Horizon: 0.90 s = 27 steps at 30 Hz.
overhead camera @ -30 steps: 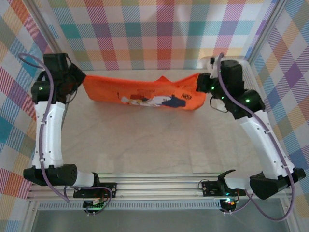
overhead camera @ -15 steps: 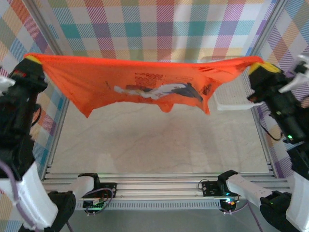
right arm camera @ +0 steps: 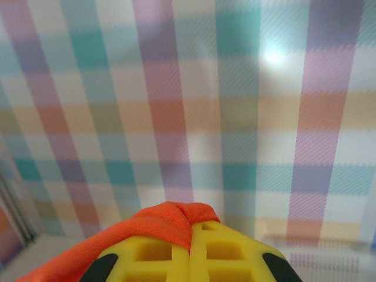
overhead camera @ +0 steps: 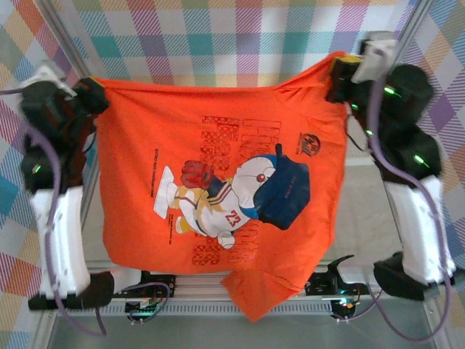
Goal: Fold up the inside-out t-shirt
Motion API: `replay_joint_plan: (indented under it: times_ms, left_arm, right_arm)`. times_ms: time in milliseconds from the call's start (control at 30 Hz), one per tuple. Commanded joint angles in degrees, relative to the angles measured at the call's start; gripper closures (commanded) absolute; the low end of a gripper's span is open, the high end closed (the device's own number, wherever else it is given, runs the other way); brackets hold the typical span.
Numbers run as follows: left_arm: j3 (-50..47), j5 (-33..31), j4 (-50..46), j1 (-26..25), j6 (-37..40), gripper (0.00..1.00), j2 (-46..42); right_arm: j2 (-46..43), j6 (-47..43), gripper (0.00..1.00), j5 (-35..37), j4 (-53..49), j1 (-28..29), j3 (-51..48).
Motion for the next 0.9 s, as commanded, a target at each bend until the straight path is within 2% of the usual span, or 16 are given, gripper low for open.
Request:
replay_joint_plan:
  times_ms: [0,200,333,433,567,700,867]
  left_arm:
    - [-7.72,0.0,6.28,0.94,0.16,1.0,4.27]
    - [-15.69,0.23,14.04,0.85,-1.49,1.0,17.62]
    - [-15.29,0.53,16.92,0.86,-2.5,1.0,31.21]
    - [-7.89,2.3,14.09,0.77,-2.33,1.0,43.47]
    - [2.97,3.41,9.06,0.77,-2.58,1.0,55.43]
    - [12.37,3.23,5.07,0.77,-2.59,1.0,63.17]
    - [21.19,2.54,1.75,0.81,-2.39,1.0,68.47]
  right_arm:
    - [4.44,-1.63,1.0,2.21,5.35,-1.85,-3.26]
    - [19.4,2.75,1.0,-0.58,10.06,-4.55,-6.3]
    - [31.91,3.99,1.0,0.86,11.55,-5.0,-5.21]
    - [41.24,5.14,1.0,2.17,11.31,-5.39,-1.69]
    - [50.64,6.65,1.0,2.68,9.89,-5.88,5.73]
    - [57.68,8.17,1.0,3.23,9.08,-6.77,13.48]
    - [64.9,10.29,1.0,3.55,8.17,-7.31,23.06]
